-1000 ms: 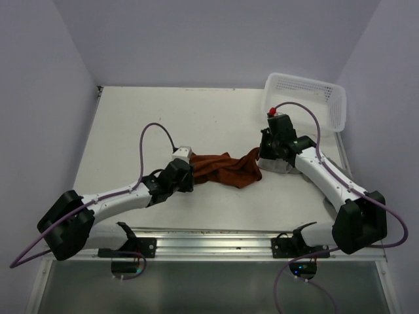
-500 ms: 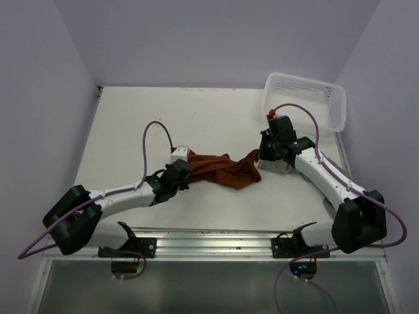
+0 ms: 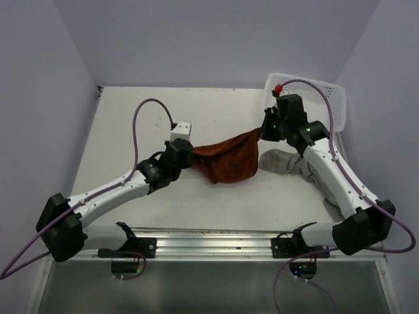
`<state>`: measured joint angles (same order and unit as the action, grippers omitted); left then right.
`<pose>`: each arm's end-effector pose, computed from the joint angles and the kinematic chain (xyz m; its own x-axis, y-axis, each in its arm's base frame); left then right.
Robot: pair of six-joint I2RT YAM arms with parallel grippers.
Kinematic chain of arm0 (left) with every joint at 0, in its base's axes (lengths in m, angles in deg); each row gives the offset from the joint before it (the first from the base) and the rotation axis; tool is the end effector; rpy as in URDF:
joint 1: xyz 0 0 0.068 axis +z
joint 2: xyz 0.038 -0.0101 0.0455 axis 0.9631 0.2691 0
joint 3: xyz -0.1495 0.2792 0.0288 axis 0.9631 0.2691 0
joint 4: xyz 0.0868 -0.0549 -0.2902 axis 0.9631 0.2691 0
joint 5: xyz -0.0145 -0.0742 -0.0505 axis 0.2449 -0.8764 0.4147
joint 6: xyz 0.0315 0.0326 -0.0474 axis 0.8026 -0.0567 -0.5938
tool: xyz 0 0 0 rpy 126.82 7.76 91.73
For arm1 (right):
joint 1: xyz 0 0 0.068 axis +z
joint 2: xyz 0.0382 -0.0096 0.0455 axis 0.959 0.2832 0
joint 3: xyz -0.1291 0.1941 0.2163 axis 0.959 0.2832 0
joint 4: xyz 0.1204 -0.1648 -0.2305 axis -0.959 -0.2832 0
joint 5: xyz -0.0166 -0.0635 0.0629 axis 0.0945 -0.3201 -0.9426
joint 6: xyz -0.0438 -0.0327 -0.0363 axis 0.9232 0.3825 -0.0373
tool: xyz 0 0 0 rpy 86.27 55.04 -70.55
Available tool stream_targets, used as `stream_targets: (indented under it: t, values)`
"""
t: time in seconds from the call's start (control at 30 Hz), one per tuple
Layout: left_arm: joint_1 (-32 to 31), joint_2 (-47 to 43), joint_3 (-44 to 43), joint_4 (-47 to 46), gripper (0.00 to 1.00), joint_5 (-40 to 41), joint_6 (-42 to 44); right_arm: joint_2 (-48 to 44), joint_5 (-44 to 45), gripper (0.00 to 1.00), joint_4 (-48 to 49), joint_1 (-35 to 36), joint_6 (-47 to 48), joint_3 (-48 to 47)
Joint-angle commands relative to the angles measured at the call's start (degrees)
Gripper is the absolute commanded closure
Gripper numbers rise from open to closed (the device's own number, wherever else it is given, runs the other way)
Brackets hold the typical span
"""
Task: Roll the towels
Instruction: Flatten the towel
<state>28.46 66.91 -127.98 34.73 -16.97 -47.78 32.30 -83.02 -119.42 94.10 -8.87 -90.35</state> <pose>0.2335 -0.2016 0.2613 -0.5354 0.0123 -0.8445 0.0904 0.9950 -0.0428 0.3168 0.1182 0.3726 -0.7114 0.1742 -0.6808 -0.0555 0.9519 0.3015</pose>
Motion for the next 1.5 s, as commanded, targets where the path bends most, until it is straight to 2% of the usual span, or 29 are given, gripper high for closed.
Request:
stream_targets:
  t: [0.0,0.13,0.4,0.57,0.77,0.97,1.2,1.23,1.3,1.4,1.47]
  values:
    - [0.0,-2.2,-9.7,6.2,1.00,6.5,7.0,-0.2,0.8,1.00,-4.9,-0.3,2.8,-8.8]
    - [0.2,-3.7,-16.7,10.8,1.00,8.6,10.0,0.0,2.7,1.00,-8.6,-0.3,3.0,-14.0]
    - [1.2,-7.5,-19.1,17.7,1.00,8.6,12.4,-1.2,4.3,1.00,-8.0,-0.3,2.2,-11.5]
    - [1.5,-6.7,-15.2,15.0,1.00,3.1,12.6,-1.8,4.8,1.00,-7.0,-0.3,1.5,-8.8]
    - [1.5,-0.8,-12.1,8.3,1.00,-2.8,12.1,-1.8,8.4,1.00,-7.4,-0.4,2.8,-6.2]
    - [1.5,4.8,-14.5,5.7,1.00,-0.4,13.2,-1.0,9.9,1.00,-6.8,-1.7,2.8,-4.8]
    - [2.7,11.1,-16.8,5.0,1.00,3.0,13.6,1.8,6.8,1.00,-4.4,-2.4,2.6,-4.7]
    - [3.5,11.5,-16.7,4.8,0.96,2.7,13.5,2.3,5.6,1.00,-3.3,-2.4,2.4,-4.4]
    - [4.4,12.8,-16.5,4.2,0.95,1.4,13.4,3.0,4.8,1.00,-2.8,-2.4,2.2,-4.4]
    - [7.1,14.5,-16.5,3.8,0.88,0.5,13.6,5.1,2.6,1.00,-1.6,-2.4,2.1,-5.1]
    - [8.0,15.8,-16.9,3.7,0.77,0.2,13.5,6.4,1.4,1.00,-1.1,-2.3,1.9,-5.4]
